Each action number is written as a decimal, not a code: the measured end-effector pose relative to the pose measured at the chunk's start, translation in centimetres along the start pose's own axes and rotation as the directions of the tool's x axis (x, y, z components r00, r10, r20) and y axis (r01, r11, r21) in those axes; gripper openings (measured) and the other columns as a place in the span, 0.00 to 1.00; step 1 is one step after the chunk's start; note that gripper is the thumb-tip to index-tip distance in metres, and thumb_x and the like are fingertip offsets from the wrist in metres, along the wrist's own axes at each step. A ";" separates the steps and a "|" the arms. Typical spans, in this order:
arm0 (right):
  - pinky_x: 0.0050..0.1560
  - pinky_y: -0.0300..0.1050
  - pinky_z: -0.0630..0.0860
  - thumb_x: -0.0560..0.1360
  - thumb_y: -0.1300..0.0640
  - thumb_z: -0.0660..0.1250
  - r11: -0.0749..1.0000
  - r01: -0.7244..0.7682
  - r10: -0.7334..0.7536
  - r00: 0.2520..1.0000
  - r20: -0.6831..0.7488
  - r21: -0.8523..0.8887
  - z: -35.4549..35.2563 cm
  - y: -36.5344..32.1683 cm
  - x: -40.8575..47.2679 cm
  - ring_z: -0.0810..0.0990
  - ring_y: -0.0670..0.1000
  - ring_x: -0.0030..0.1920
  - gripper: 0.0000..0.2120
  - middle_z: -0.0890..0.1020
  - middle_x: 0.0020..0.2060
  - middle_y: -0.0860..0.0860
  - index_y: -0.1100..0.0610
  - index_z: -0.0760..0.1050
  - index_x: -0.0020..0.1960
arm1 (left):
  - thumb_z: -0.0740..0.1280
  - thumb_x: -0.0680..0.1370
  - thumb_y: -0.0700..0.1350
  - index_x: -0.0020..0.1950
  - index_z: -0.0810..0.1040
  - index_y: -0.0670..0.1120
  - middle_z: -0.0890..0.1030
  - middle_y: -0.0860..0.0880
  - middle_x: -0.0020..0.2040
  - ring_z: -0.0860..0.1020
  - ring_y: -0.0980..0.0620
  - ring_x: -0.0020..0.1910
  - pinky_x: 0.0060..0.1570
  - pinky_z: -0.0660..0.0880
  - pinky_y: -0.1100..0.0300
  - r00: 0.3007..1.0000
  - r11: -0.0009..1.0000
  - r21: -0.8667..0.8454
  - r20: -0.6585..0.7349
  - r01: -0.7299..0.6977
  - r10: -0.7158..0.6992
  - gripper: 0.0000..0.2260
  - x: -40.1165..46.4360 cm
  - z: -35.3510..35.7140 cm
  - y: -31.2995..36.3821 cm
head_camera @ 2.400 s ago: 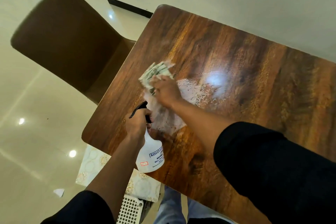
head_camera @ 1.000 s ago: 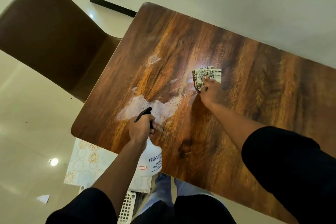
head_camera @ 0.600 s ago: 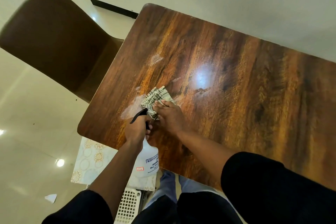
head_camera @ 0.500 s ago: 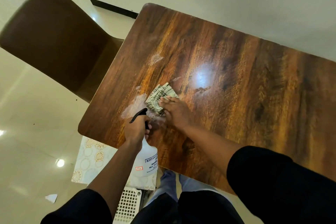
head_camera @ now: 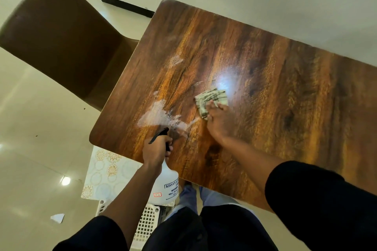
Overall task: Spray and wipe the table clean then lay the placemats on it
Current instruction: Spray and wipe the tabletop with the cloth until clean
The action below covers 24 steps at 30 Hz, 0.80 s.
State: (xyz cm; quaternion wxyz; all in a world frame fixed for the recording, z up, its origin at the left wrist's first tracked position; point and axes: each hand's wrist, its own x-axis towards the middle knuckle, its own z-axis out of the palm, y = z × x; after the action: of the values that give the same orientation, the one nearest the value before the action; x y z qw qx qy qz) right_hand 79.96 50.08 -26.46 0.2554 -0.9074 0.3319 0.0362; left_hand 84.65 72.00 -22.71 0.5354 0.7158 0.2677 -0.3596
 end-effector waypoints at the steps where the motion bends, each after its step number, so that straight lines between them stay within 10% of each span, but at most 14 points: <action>1: 0.75 0.56 0.68 0.82 0.56 0.64 0.997 0.073 -0.073 0.997 0.021 -0.017 0.7 -0.7 -1.5 0.71 0.55 0.73 0.20 0.72 0.74 0.48 0.45 0.73 0.73 | 0.70 0.76 0.41 0.43 0.83 0.41 0.80 0.44 0.32 0.71 0.51 0.27 0.31 0.67 0.57 1.000 1.000 0.005 0.003 0.005 -0.005 0.05 -0.1 -0.2 -0.2; 9: 0.73 0.55 0.68 0.77 0.55 0.71 0.879 0.476 -0.468 0.858 0.212 0.014 3.3 0.0 -5.8 0.70 0.52 0.74 0.22 0.75 0.71 0.45 0.47 0.76 0.71 | 0.70 0.77 0.42 0.42 0.82 0.41 0.80 0.44 0.33 0.70 0.53 0.27 0.29 0.66 0.59 0.999 0.998 0.059 0.030 0.033 -0.035 0.06 -0.2 -0.9 -1.2; 19: 0.75 0.51 0.65 0.81 0.53 0.67 0.997 -0.071 0.074 0.993 -0.093 0.037 -0.2 4.3 -1.7 0.69 0.52 0.74 0.20 0.75 0.72 0.45 0.50 0.74 0.73 | 0.70 0.76 0.43 0.41 0.81 0.41 0.80 0.44 0.33 0.71 0.54 0.26 0.30 0.67 0.57 0.999 1.000 0.009 0.037 0.021 -0.021 0.06 0.3 -1.2 -0.8; 24: 0.74 0.54 0.66 0.83 0.55 0.63 0.997 -0.073 0.072 0.993 -0.095 -0.005 2.0 -0.5 -3.7 0.67 0.55 0.75 0.20 0.73 0.73 0.47 0.50 0.72 0.74 | 0.70 0.77 0.41 0.38 0.80 0.41 0.78 0.45 0.30 0.70 0.53 0.25 0.30 0.67 0.57 0.999 0.999 -0.047 -0.050 -0.003 0.001 0.08 0.3 -1.8 0.0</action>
State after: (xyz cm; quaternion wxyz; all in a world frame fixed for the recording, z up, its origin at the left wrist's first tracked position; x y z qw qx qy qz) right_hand 77.55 53.53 -27.10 0.2340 -0.8965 0.3761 0.0036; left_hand 85.23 73.67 -22.61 0.5457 0.7120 0.2887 -0.3345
